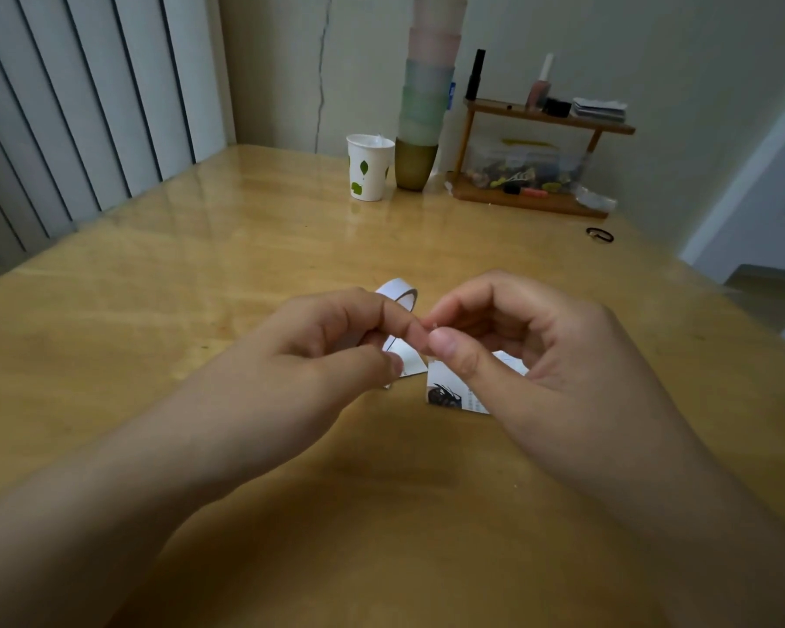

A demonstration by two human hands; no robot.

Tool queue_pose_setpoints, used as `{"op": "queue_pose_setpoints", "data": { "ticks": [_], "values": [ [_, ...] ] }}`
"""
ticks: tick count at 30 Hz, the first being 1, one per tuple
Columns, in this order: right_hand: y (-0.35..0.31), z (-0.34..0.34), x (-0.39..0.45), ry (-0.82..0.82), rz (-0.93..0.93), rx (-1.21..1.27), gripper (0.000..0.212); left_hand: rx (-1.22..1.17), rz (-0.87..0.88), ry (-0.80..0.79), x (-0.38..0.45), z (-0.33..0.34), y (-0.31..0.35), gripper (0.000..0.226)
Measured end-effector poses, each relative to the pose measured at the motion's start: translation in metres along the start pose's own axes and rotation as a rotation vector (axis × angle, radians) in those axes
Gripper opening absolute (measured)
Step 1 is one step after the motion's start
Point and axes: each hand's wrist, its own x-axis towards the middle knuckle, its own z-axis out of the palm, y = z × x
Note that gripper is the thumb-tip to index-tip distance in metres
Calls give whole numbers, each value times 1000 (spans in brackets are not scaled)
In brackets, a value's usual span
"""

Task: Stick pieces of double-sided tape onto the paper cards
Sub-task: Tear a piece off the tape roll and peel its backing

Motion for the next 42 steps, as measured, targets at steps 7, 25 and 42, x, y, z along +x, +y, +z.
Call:
{"op": "queue_pose_setpoints", "data": {
  "ticks": [7, 25, 42],
  "values": [
    [2, 0, 1, 2, 0, -9, 4, 32, -11, 45, 1, 0, 1, 23],
    [19, -21, 11, 38, 624, 436, 41, 349, -20, 207, 3, -3, -9, 40],
    [47, -14, 1, -361, 448, -448, 86, 601, -66, 76, 2, 2, -11, 34]
  ]
}}
